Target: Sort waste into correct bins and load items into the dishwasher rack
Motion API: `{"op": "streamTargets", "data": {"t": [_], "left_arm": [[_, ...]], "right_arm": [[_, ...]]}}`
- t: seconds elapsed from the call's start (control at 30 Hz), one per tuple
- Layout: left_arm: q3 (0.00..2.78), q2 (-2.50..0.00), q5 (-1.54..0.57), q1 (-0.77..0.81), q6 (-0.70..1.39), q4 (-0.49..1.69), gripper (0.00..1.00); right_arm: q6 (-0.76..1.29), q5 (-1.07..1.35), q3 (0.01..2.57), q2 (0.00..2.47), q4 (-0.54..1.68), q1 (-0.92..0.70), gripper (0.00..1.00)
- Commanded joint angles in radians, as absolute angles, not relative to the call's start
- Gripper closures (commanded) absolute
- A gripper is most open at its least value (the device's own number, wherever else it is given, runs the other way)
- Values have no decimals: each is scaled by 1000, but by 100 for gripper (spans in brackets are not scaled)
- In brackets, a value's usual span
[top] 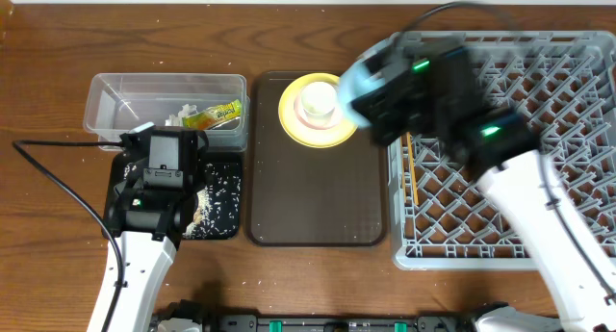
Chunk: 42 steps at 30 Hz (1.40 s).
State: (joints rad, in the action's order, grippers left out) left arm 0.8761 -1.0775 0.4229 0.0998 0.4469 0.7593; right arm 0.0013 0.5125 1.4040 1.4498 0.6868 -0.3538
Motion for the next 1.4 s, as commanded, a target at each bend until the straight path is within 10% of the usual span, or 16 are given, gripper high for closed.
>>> {"op": "streamTargets", "data": {"t": [0.0, 0.43, 1.37], "left_arm": [[892, -1077, 442, 95, 442, 762, 4], [892, -1077, 442, 95, 442, 762, 4], [892, -1077, 442, 95, 442, 762, 4]], "right_arm": [[-96, 866, 1414, 1458, 683, -192, 99], [-226, 1562, 1412, 1695, 476, 210, 99], [-71, 1559, 1412, 2047, 251, 147, 99]]}}
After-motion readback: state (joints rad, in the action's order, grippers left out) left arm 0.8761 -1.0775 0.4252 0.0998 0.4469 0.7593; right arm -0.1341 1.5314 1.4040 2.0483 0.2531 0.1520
